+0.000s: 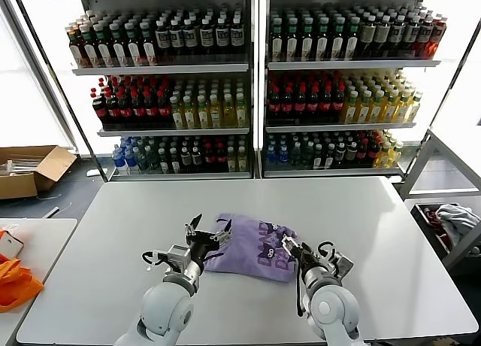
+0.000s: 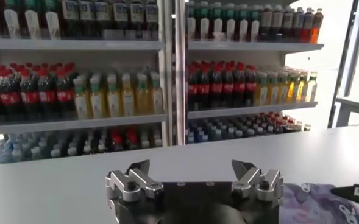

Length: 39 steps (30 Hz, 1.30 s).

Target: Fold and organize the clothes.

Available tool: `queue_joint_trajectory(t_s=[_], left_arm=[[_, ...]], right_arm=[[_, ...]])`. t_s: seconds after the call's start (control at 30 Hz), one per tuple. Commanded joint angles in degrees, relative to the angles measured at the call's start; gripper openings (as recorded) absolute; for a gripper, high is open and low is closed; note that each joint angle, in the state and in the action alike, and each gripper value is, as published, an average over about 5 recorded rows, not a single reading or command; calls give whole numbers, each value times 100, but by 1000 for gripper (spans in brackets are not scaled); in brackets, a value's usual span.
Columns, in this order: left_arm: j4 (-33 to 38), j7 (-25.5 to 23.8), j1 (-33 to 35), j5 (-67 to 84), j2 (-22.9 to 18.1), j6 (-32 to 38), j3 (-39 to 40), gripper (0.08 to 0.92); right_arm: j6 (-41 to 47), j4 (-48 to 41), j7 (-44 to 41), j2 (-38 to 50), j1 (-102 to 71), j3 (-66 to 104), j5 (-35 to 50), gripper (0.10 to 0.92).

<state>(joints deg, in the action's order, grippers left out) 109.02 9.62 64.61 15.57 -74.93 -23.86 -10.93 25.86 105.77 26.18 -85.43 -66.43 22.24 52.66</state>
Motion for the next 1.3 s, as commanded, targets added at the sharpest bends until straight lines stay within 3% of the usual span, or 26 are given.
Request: queue_joint_trajectory(t_s=[0.03,0.47,0.77,1.0,1.2,1.3], left_arm=[[33,33,132,-114,69,-38,-138,823],[63,63,191,-78,53,-90,-180,823],[220,87,310,-14,105,-112,-343,823],[290,104,394,-6,79,-125,-412,822],[359,106,495,-10,36,-129,-462,823],[392,105,546,-6,41,-138,-489,822]], right_arm=[[-20,-530,241,-188,305,37,563,745],[197,-49,176,57,121,-320,116,400],[694,36,-39,1415,578,-479,-191,166],[731,-754,-679,2464,1515,-1070,-892,138],[722,-1313,-1264,2395,1907,-1337,-1927,144],[665,-1340,-1449,2299,1919,-1342,-2471,197]])
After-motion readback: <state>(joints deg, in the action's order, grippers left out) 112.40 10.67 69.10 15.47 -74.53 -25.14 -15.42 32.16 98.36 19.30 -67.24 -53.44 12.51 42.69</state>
